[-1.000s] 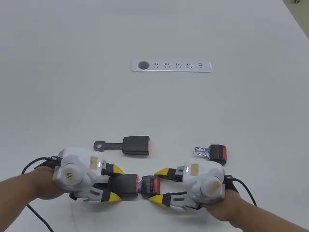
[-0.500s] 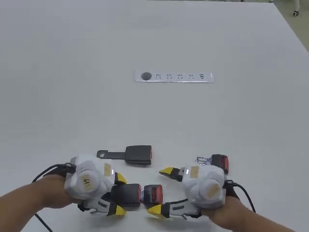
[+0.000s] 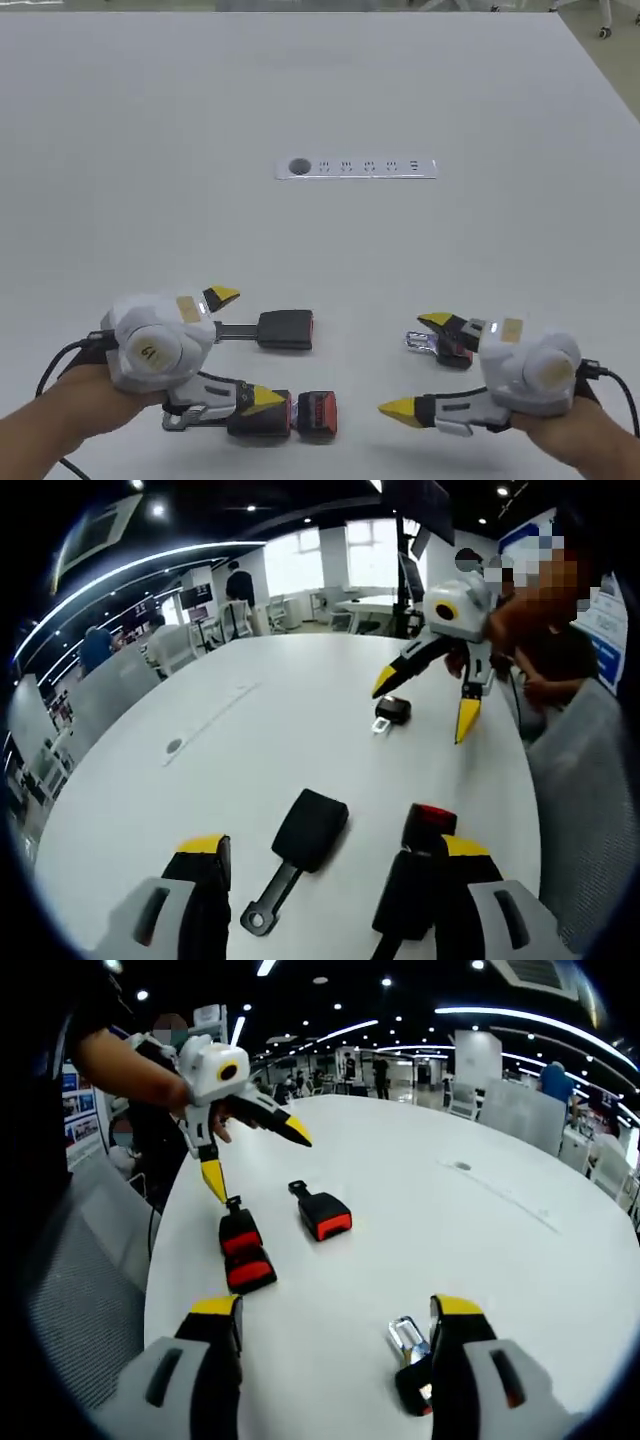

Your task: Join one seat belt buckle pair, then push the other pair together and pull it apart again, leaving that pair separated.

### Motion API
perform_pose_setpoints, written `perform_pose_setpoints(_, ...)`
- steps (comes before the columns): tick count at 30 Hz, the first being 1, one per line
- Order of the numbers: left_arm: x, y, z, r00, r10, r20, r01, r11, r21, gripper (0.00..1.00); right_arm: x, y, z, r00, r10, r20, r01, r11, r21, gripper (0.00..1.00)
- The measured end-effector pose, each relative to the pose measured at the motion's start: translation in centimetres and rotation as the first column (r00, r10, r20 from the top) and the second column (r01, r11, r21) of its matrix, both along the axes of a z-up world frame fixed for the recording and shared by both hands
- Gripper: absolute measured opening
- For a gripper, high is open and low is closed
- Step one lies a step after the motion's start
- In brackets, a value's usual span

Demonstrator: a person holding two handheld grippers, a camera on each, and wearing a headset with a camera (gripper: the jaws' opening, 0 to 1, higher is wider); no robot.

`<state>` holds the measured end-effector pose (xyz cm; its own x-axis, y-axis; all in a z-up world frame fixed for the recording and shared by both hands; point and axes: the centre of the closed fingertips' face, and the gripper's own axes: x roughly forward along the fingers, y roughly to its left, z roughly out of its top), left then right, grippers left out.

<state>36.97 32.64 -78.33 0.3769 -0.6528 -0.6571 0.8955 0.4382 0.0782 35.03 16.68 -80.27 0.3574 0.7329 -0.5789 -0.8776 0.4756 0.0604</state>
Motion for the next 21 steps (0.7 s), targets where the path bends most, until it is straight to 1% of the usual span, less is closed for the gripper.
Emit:
perform_pose_setpoints(1, 0.4, -0.1, -0.2, 1.0, 0.001, 0.004, -0.001, 1.0, 0.012, 0.87, 0.4, -0.7, -0.1, 1.0, 0.0, 0.001, 0.0, 1.0, -0.016, 0.78)
perform_pose_setpoints(2, 0.8, 0.1, -0.5, 1.0, 0.004, 0.009, -0.005, 0.999, 0.036, 0.86, 0.5, -1.0, -0.1, 1.0, 0.0, 0.002, 0.0, 1.0, -0.021, 0.78)
perform_pose_setpoints(3, 1.4, 0.2, -0.9, 1.0, 0.01, 0.018, -0.011, 0.998, 0.06, 0.86, 0.9, -1.6, -0.1, 1.0, 0.0, 0.007, 0.0, 1.0, -0.027, 0.78)
perform_pose_setpoints(5, 1.8, -0.1, -1.2, 1.0, 0.014, 0.003, -0.014, 0.999, 0.047, 0.86, 1.4, -2.6, -0.5, 1.0, -0.006, -0.015, 0.005, 0.999, -0.036, 0.78)
perform_pose_setpoints(6, 2.0, -0.3, -1.4, 1.0, 0.023, -0.016, -0.022, 0.999, 0.041, 0.86, 1.7, -3.2, -0.8, 1.0, -0.008, -0.025, 0.007, 0.999, -0.045, 0.78)
perform_pose_setpoints(7, 2.2, -0.4, -1.7, 0.999, 0.027, -0.025, -0.026, 0.999, 0.045, 0.85, 1.9, -3.6, -1.0, 1.0, -0.004, -0.026, 0.003, 0.999, -0.053, 0.77)
perform_pose_setpoints(8, 2.6, -0.3, -2.1, 0.999, 0.025, -0.03, -0.023, 0.998, 0.061, 0.84, 2.2, -4.1, -1.2, 1.0, 0.001, -0.029, -0.003, 0.998, -0.07, 0.77)
perform_pose_setpoints(9, 2.9, -0.2, -2.6, 1.0, 0.013, -0.024, -0.011, 0.996, 0.084, 0.83, 2.4, -4.4, -1.4, 0.999, 0.002, -0.035, -0.005, 0.997, -0.077, 0.77)
perform_pose_setpoints(10, 3.0, -0.3, -2.8, 1.0, 0.001, -0.023, 0.001, 0.996, 0.092, 0.82, 2.7, -4.7, -1.6, 0.999, 0.009, -0.037, -0.012, 0.997, -0.077, 0.77)
perform_pose_setpoints(12, 3.2, -0.5, -3.4, 0.999, -0.012, -0.043, 0.017, 0.995, 0.096, 0.81, 3.1, -5.1, -1.8, 0.999, 0.017, -0.036, -0.02, 0.997, -0.081, 0.76)
perform_pose_setpoints(13, 3.3, -0.6, -3.5, 0.999, -0.016, -0.043, 0.021, 0.995, 0.098, 0.81, 3.4, -5.4, -2.0, 0.999, 0.019, -0.043, -0.022, 0.996, -0.09, 0.76)
perform_pose_setpoints(14, 3.6, -0.6, -3.8, 0.999, -0.02, -0.043, 0.025, 0.994, 0.108, 0.81, 3.5, -5.5, -2.1, 0.999, 0.021, -0.046, -0.025, 0.995, -0.091, 0.76)
perform_pose_setpoints(16, 3.9, -0.5, -4.4, 0.998, -0.022, -0.053, 0.028, 0.993, 0.118, 0.81, 3.7, -5.7, -2.3, 0.998, 0.03, -0.046, -0.035, 0.994, -0.099, 0.76)
perform_pose_setpoints(17, 4.0, -0.5, -4.4, 0.998, -0.023, -0.054, 0.029, 0.993, 0.117, 0.81, 3.8, -5.8, -2.4, 0.998, 0.036, -0.048, -0.041, 0.993, -0.109, 0.76)
perform_pose_setpoints(19, 4.2, -0.6, -4.6, 0.997, -0.023, -0.071, 0.03, 0.995, 0.1, 0.81, 4.0, -5.9, -2.5, 0.998, 0.044, -0.05, -0.05, 0.992, -0.119, 0.75)
perform_pose_setpoints(21, 4.2, -0.7, -4.9, 0.997, -0.029, -0.074, 0.037, 0.994, 0.103, 0.81, 3.9, -5.9, -2.7, 0.996, 0.05, -0.068, -0.058, 0.991, -0.117, 0.75)
